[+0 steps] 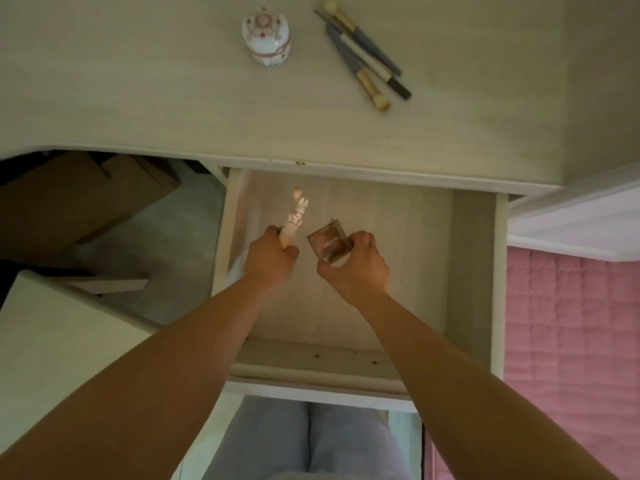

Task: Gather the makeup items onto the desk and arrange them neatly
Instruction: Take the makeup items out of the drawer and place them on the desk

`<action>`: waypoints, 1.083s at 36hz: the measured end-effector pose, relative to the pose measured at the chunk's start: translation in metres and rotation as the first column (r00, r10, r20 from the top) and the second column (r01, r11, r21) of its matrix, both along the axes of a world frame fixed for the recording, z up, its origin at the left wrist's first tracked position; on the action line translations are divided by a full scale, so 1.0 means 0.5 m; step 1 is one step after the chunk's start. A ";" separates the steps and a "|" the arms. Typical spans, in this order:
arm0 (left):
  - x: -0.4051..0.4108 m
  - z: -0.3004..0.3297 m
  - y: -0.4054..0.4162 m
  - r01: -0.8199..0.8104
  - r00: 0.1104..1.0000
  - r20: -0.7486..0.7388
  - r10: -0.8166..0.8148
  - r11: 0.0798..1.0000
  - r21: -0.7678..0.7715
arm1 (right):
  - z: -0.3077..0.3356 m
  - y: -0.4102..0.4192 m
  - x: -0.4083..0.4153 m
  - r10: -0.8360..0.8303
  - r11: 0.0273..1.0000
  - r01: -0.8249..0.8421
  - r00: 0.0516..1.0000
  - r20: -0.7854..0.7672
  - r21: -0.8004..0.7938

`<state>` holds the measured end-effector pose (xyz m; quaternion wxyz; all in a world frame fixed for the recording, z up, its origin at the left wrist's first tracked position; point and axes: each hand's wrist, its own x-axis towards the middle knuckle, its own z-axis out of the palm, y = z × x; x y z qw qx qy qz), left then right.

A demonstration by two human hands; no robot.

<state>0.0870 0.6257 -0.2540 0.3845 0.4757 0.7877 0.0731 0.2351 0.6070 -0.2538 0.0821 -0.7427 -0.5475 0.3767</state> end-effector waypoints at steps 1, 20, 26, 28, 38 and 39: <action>-0.001 0.018 -0.002 0.003 1.000 0.028 -0.004 0.999 0.041 | 0.020 0.004 0.000 0.002 0.999 -0.002 1.000 -0.001 0.034; -0.109 0.265 0.243 0.085 0.990 -0.138 -0.035 0.924 0.374 | 0.230 0.275 -0.065 -0.009 0.959 -0.073 0.958 0.286 0.273; -0.123 0.243 0.310 0.044 0.985 -0.172 0.010 0.952 0.304 | 0.211 0.327 -0.092 -0.007 0.970 -0.086 0.925 0.379 0.229; -0.125 0.230 0.323 0.049 0.986 -0.169 0.003 0.952 0.302 | 0.204 0.341 -0.102 -0.004 0.965 -0.103 0.913 0.407 0.241; -0.123 0.192 0.381 0.209 0.943 -0.316 -0.104 0.924 0.319 | 0.185 0.385 -0.121 -0.069 0.957 -0.055 0.910 0.408 0.285; -0.122 0.189 0.388 0.227 0.931 -0.346 -0.115 0.925 0.304 | 0.183 0.386 -0.122 -0.071 0.954 -0.058 0.910 0.409 0.294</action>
